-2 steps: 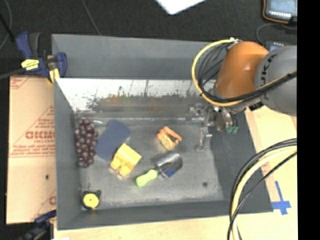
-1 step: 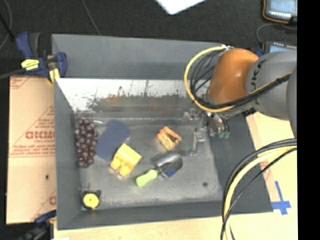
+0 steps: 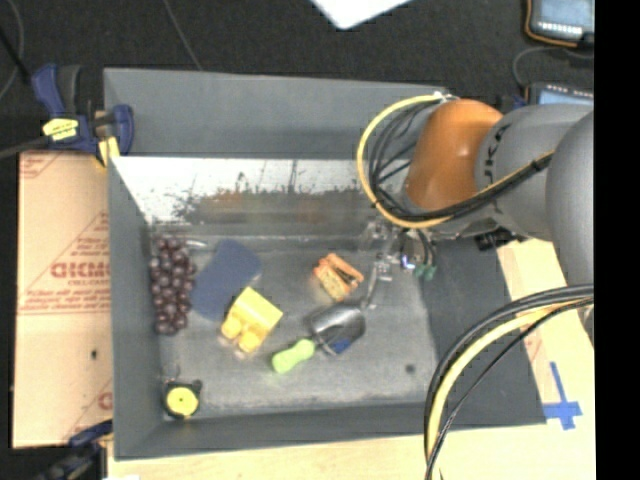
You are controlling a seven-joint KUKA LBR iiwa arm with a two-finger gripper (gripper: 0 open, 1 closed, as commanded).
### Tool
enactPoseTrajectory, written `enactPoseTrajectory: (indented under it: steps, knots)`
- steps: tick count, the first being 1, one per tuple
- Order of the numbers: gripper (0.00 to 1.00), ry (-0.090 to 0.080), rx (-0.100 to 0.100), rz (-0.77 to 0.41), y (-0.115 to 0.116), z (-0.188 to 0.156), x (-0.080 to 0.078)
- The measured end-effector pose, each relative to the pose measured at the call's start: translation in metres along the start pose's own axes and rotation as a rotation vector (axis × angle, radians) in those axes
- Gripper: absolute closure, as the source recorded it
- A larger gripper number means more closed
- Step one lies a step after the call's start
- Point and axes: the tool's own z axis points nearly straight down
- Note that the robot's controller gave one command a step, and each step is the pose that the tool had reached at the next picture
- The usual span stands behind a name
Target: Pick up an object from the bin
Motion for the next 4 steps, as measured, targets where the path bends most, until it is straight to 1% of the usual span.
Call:
enactPoseTrajectory:
  steps: [1, 2, 3, 4]
  knots:
    - [0.00, 0.001, 0.000, 0.119, 0.020, 0.006, 0.012]
    - [1.00, -0.007, 0.001, 0.158, 0.028, 0.016, -0.004]
    - [1.00, -0.007, 0.001, 0.157, 0.028, 0.016, -0.004]
    - [1.00, 0.000, 0.002, 0.155, 0.029, -0.031, -0.001]
